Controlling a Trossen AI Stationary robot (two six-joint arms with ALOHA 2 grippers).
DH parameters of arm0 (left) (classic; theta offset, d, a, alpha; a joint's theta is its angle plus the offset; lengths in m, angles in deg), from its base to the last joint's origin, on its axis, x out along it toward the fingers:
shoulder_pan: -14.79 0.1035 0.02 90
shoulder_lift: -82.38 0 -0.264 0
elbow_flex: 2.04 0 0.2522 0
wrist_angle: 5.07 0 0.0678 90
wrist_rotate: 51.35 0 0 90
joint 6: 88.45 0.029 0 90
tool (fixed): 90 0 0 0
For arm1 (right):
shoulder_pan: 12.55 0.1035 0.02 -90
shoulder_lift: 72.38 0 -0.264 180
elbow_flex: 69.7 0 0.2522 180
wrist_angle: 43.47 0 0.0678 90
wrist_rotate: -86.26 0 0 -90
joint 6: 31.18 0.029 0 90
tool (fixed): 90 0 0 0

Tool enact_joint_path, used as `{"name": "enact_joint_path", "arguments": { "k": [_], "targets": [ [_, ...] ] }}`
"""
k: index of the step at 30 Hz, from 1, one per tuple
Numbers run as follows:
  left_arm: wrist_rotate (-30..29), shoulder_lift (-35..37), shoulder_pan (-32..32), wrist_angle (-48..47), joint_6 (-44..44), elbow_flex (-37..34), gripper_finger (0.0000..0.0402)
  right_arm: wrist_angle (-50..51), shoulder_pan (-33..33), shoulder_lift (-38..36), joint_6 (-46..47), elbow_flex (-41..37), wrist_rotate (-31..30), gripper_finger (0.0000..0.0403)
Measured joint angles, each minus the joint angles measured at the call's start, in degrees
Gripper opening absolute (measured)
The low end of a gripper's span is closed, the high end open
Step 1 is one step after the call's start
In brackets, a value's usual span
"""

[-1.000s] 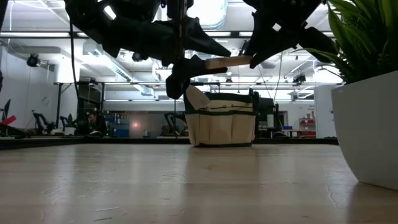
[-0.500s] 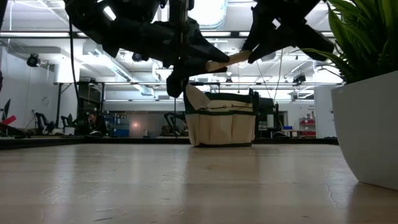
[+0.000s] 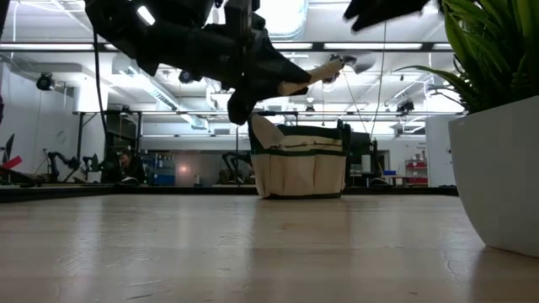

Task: Pick & Place Garden tools in Gardening bag
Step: Put the brown trowel into the gardening bag

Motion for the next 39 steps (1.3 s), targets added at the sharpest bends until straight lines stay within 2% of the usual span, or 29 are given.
{"name": "enact_joint_path", "arguments": {
  "k": [8,12,17,25,31,39],
  "targets": [
    [-7.9,0.0,-0.5,2.9,12.8,0.0,0.0071,-0.1,0.3,-12.4,18.8,-0.4,8.0,0.0145],
    [-8.3,0.0,-0.9,7.4,20.4,0.0,0.0071,0.1,0.3,-18.7,26.0,-0.7,12.2,0.0145],
    [-8.0,0.0,-1.3,13.0,23.7,0.0,0.0071,0.0,-1.0,-23.8,31.4,-0.8,20.9,0.0153],
    [-7.0,0.0,-1.3,16.7,25.8,0.3,0.0071,-2.4,-2.1,-23.9,30.5,-1.0,21.5,0.0176],
    [-7.3,0.0,-2.5,16.6,27.2,0.6,0.0071,-5.5,-3.8,-21.5,26.8,-0.9,22.0,0.0176],
    [-6.9,0.1,-4.6,16.5,29.7,0.6,0.0071,-11.0,-4.2,-23.1,22.2,-0.9,21.1,0.0177]
  ]
}}
